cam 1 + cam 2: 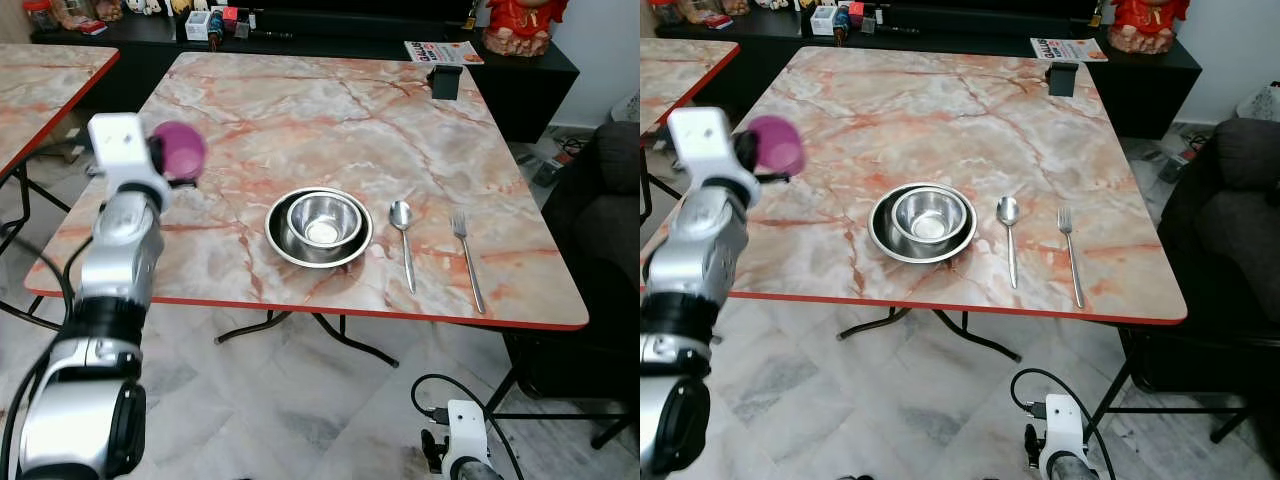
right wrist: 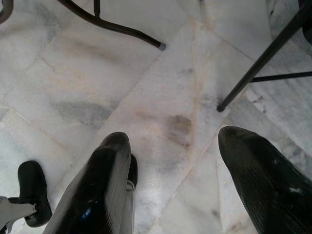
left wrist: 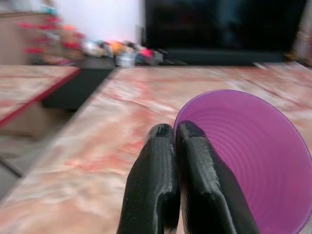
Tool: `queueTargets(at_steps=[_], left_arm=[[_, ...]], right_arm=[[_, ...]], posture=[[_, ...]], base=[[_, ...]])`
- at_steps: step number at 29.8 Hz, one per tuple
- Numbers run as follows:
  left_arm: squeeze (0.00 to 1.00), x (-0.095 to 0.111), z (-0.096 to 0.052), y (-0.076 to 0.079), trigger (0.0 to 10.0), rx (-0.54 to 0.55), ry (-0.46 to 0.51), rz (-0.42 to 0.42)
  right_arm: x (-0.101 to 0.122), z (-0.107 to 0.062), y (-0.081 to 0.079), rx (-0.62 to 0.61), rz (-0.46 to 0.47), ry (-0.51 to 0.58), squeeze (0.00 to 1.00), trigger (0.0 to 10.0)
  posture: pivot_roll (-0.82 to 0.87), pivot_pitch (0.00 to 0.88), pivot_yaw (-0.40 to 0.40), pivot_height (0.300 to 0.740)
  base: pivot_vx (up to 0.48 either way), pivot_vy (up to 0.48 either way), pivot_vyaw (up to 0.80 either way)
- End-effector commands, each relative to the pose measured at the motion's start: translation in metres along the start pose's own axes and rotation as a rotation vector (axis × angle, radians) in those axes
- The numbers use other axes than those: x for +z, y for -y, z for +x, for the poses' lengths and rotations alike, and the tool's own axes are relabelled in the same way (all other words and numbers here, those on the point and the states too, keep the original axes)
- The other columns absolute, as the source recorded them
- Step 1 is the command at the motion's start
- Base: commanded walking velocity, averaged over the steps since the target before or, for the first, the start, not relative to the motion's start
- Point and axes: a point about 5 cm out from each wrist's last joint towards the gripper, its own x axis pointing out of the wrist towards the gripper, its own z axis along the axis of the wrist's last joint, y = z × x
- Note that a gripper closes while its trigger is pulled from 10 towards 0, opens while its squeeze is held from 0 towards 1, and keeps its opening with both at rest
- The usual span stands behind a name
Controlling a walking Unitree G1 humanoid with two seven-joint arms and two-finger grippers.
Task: Setting the table
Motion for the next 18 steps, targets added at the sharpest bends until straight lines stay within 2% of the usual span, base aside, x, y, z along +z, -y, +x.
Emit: queueTargets(at_steps=[1,3,5,6,7,12,17,18], left_arm=[[0.0,0.0,0.0,0.007,10.0,-0.066,-0.045,0.018],[0.0,-0.001,0.001,0.01,10.0,-0.08,-0.077,0.02],[0.0,-0.011,0.002,0.016,10.0,-0.09,-0.204,0.003],[0.0,-0.011,0.002,0.016,10.0,-0.09,-0.204,0.003],[0.0,-0.019,0.001,0.019,10.0,-0.092,-0.262,-0.003],[0.0,-0.03,-0.001,0.024,10.0,-0.089,-0.327,-0.008],[0.0,-0.031,-0.002,0.025,10.0,-0.096,-0.338,-0.007],[0.0,-0.035,-0.003,0.028,10.0,-0.092,-0.365,-0.051]], right_arm=[[-0.004,-0.001,0.003,-0.013,0.01,-0.014,0.0,10.0],[-0.004,-0.001,0.003,-0.013,0.012,-0.014,0.0,10.0],[-0.001,0.0,0.001,-0.01,0.019,-0.012,0.0,10.0],[-0.001,0.0,0.001,-0.01,0.019,-0.012,0.0,10.0],[-0.001,0.0,0.0,-0.009,0.023,-0.011,0.0,10.0],[-0.002,0.0,-0.002,-0.003,0.016,-0.018,0.0,10.0],[-0.003,0.0,-0.002,-0.001,0.013,-0.02,0.0,10.0],[-0.004,0.0,-0.003,-0.003,0.02,-0.022,0.0,10.0]], posture=[[0.04,0.129,-0.036,0.74],[0.03,0.131,-0.034,0.74],[0.03,0.133,-0.029,0.74],[0.03,0.133,-0.029,0.74],[0.03,0.134,-0.028,0.74],[0.03,0.137,-0.026,0.74],[0.03,0.137,-0.026,0.74],[0.03,0.139,-0.016,0.74]], base=[[0.0,0.0,0.0],[0.0,0.0,0.0],[0.0,0.0,0.0],[0.0,0.0,0.0],[0.0,0.0,0.0],[0.0,0.0,0.0],[0.0,0.0,0.0],[0.0,0.0,0.0]])
